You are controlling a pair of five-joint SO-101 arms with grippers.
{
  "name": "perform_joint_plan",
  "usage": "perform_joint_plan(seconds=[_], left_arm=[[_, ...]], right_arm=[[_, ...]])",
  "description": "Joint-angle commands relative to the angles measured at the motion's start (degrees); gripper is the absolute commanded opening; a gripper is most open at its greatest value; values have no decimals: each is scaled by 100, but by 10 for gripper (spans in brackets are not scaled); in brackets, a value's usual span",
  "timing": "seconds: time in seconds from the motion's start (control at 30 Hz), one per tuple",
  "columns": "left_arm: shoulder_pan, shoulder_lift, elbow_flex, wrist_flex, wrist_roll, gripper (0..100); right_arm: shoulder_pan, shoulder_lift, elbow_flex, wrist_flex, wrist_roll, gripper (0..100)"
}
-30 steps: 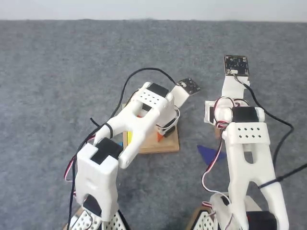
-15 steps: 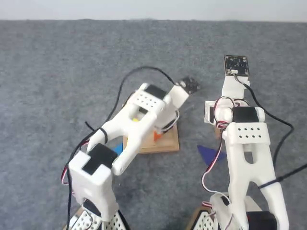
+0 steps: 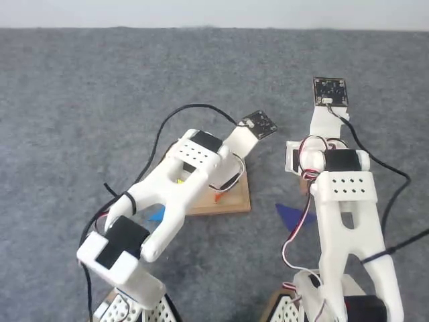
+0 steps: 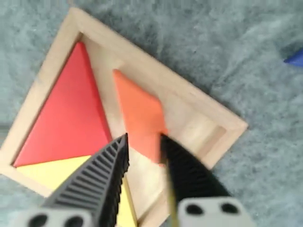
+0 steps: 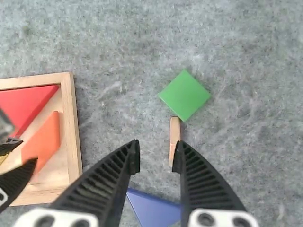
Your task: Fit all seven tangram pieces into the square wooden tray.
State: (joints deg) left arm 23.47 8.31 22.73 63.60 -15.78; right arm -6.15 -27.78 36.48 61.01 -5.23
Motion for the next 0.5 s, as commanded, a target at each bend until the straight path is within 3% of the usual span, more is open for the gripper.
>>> perform_joint_plan(seconds=[0.0, 0.27, 0.47], left_arm=[[-114, -352, 127, -246, -35, 201], [-97, 202, -13, -404, -255, 202], [-88, 1327, -1305, 545, -299, 183]], right_arm=[[57, -277, -35, -110, 70, 122], [57, -277, -35, -110, 70, 122], [57, -277, -35, -101, 70, 122]])
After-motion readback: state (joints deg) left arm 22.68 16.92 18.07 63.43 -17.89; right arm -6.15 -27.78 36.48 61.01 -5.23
